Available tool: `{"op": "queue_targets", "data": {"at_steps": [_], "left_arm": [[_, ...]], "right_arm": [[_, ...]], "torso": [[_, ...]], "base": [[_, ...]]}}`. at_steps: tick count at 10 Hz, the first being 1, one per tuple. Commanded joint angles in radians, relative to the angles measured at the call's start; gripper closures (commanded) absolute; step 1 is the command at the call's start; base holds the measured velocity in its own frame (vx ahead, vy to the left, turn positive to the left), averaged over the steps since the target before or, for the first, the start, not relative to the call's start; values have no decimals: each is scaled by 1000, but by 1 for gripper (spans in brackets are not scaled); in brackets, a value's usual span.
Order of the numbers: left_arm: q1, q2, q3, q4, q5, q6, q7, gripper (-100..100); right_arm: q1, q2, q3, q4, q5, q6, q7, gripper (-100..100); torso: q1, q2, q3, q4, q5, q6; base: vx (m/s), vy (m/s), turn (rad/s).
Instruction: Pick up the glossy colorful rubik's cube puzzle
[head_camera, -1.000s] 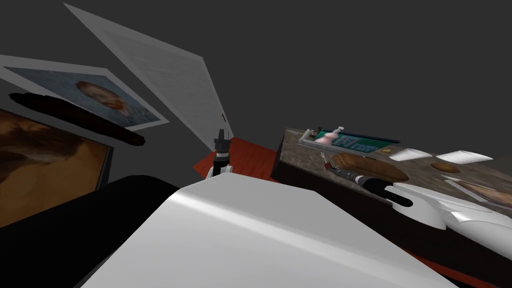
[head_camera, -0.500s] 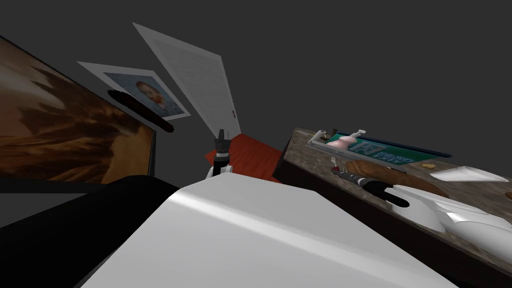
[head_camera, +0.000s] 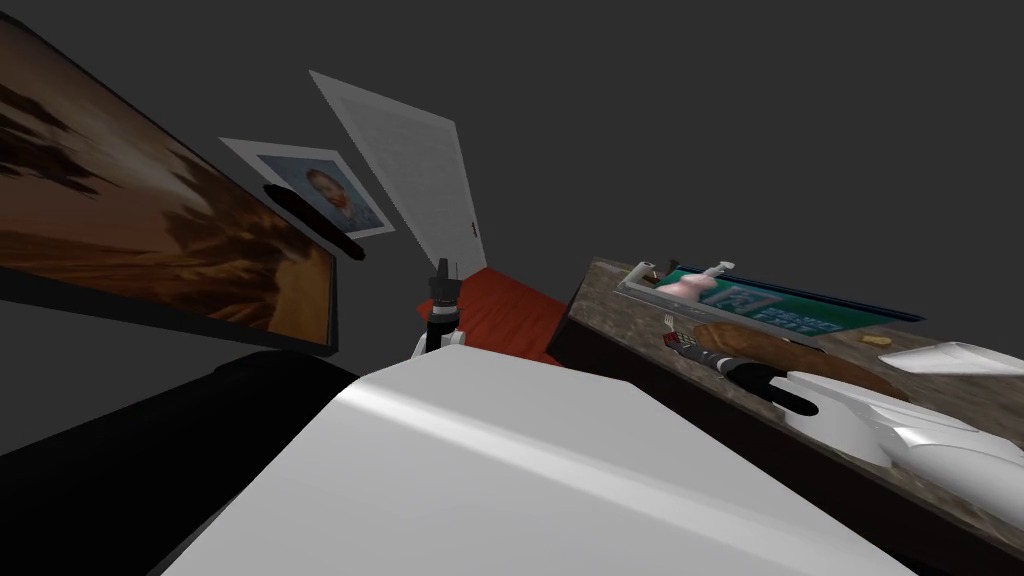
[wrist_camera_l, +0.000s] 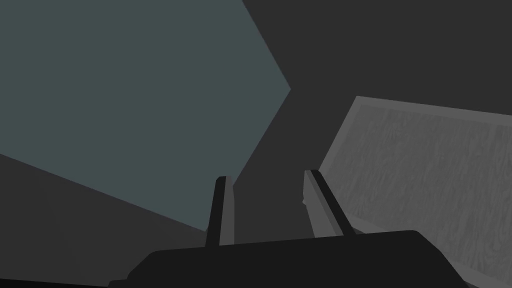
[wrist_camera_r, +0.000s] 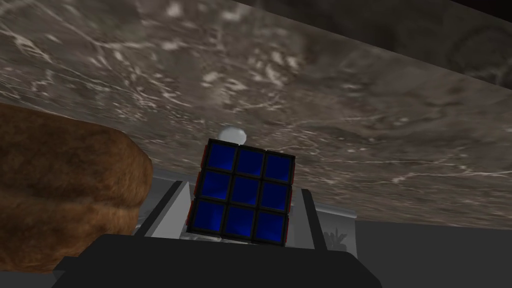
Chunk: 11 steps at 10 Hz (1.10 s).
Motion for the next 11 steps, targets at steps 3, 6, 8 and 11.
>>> {"op": "queue_targets", "data": {"at_steps": [3,6,8,11], "left_arm": [[0,0,0,0,0,0,0,0],[0,0,0,0,0,0,0,0],[0,0,0,0,0,0,0,0],[0,0,0,0,0,0,0,0]], "right_arm": [[0,0,0,0,0,0,1,0],[4,-15,-11,-30,10,-31,32,100],[8,-27,-22,-56,20,-61,61,100],[12,-29,-25,-63,19,-61,63,0]], "torso": [[0,0,0,0,0,0],[1,-2,-1,-1,0,3],[4,-9,-5,-2,1,1],[2,-6,-4,-1,1,-2]], "base": [[0,0,0],[85,32,-259],[178,61,-317],[68,36,-110]]}}
